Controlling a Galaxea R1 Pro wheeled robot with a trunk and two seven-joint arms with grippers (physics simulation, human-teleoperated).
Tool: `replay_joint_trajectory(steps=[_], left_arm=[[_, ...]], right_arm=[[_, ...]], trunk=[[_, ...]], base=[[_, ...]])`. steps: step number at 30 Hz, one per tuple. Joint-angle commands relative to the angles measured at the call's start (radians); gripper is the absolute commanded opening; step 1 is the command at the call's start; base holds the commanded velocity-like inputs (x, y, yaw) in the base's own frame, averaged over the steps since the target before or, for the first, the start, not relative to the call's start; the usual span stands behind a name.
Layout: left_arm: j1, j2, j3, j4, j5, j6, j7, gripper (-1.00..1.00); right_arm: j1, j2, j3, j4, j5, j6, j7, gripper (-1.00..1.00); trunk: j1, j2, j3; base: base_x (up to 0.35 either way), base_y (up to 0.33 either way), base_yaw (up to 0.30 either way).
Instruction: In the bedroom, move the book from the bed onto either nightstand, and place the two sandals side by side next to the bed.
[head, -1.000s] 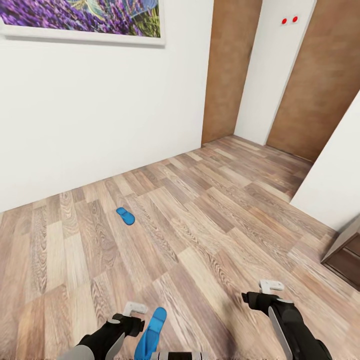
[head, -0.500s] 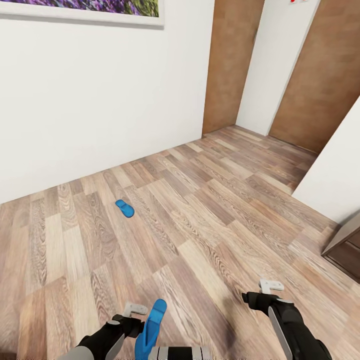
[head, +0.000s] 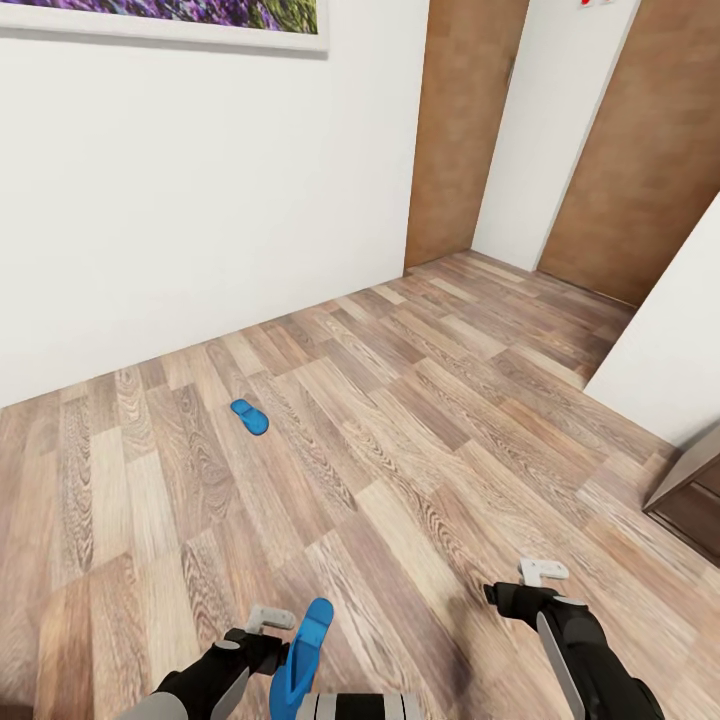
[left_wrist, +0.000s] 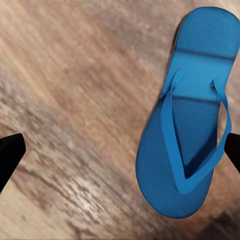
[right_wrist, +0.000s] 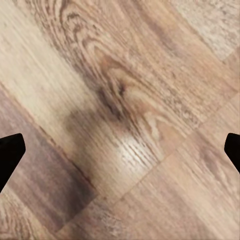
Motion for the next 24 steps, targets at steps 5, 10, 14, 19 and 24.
replay_joint_trajectory(steps=[5, 10, 14, 19, 24], left_arm=[[0.0, 0.001, -0.005, -0.003, -0.001, 0.002, 0.002, 1.0], [0.0, 0.0, -0.005, -0.004, -0.001, 0.002, 0.001, 1.0], [-0.001, -0.003, -0.005, -0.005, -0.001, 0.001, 0.001, 1.0], [-0.002, -0.017, -0.005, -0.01, -0.001, 0.001, 0.0, 1.0], [-0.003, -0.038, -0.006, -0.014, -0.001, 0.004, 0.0, 1.0]], right_arm=[[0.0, 0.0, -0.001, -0.003, 0.0, 0.005, 0.002, 1.0], [0.0, 0.0, -0.001, -0.005, 0.0, 0.005, 0.002, 1.0], [0.0, -0.001, -0.002, -0.011, 0.001, 0.001, 0.002, 1.0], [0.007, -0.002, -0.002, -0.082, 0.001, 0.002, 0.002, 1.0], [0.068, -0.001, -0.001, -0.222, 0.0, 0.007, 0.002, 1.0]], trunk=[[0.001, -0.001, -0.008], [0.003, -0.002, -0.028], [0.005, -0.003, -0.043], [0.007, -0.004, -0.063], [0.007, -0.004, -0.066]], base=[[0.0, 0.0, 0.0], [0.0, 0.0, 0.0], [0.0, 0.0, 0.0], [0.0, 0.0, 0.0], [0.0, 0.0, 0.0]])
